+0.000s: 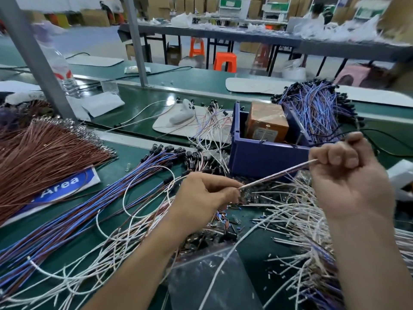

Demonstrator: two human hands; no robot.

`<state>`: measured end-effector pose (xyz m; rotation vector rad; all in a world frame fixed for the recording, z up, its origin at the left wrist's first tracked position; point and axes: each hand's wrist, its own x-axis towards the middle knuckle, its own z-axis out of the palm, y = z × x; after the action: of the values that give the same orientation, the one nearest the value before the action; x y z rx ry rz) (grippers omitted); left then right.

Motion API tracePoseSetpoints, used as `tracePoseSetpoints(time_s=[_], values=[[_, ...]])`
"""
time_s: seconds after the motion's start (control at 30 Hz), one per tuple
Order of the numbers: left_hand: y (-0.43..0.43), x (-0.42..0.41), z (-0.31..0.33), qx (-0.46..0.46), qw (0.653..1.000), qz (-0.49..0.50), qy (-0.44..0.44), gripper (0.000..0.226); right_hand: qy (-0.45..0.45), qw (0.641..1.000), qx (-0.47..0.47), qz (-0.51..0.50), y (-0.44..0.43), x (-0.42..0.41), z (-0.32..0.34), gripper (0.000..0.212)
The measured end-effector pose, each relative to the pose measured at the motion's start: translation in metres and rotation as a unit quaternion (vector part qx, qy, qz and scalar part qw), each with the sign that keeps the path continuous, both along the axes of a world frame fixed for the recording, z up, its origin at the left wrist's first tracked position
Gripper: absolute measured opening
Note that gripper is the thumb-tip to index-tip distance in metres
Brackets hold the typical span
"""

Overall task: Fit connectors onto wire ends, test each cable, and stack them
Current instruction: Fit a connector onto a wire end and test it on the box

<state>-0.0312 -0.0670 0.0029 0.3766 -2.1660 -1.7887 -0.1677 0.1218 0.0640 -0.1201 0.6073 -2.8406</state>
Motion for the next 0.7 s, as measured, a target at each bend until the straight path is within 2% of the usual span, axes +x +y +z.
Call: tracePoseSetpoints(time_s=[0.1, 0.2, 0.3, 0.37, 0.43, 0.5, 0.6, 0.7], values=[[-0.005, 0.003, 0.002, 0.014, 1.0, -0.011, 0.009, 0.026, 0.017, 0.998, 0.056, -0.034, 0.013, -0.003, 0.0, 0.029], [-0.003, 0.001, 0.0, 0.002, 1.0, -0.024, -0.006, 0.032, 0.016, 0.998, 0.046, -0.033, 0.017, 0.0, 0.0, 0.028], [-0.002, -0.001, -0.001, -0.024, 1.0, 0.004, -0.014, 0.027, 0.013, 0.999, 0.032, -0.023, 0.017, 0.002, 0.001, 0.019], [-0.01, 0.002, 0.004, -0.009, 1.0, 0.023, 0.001, 0.023, 0.002, 1.0, 0.004, -0.019, 0.02, 0.001, 0.001, 0.015], [-0.029, 0.007, 0.011, 0.054, 0.998, 0.037, 0.023, 0.02, -0.012, 0.999, -0.027, -0.023, 0.025, -0.002, 0.001, 0.014], [-0.05, 0.014, 0.017, 0.163, 0.985, 0.039, 0.045, 0.024, -0.028, 0.998, -0.048, -0.03, 0.031, -0.006, 0.0, 0.017], [-0.067, 0.019, 0.017, 0.301, 0.949, 0.058, 0.07, 0.011, -0.063, 0.995, -0.069, -0.033, 0.034, -0.012, -0.006, 0.028], [-0.067, 0.017, 0.012, 0.399, 0.907, 0.102, 0.091, 0.013, -0.095, 0.993, -0.066, -0.036, 0.036, -0.018, -0.013, 0.031]])
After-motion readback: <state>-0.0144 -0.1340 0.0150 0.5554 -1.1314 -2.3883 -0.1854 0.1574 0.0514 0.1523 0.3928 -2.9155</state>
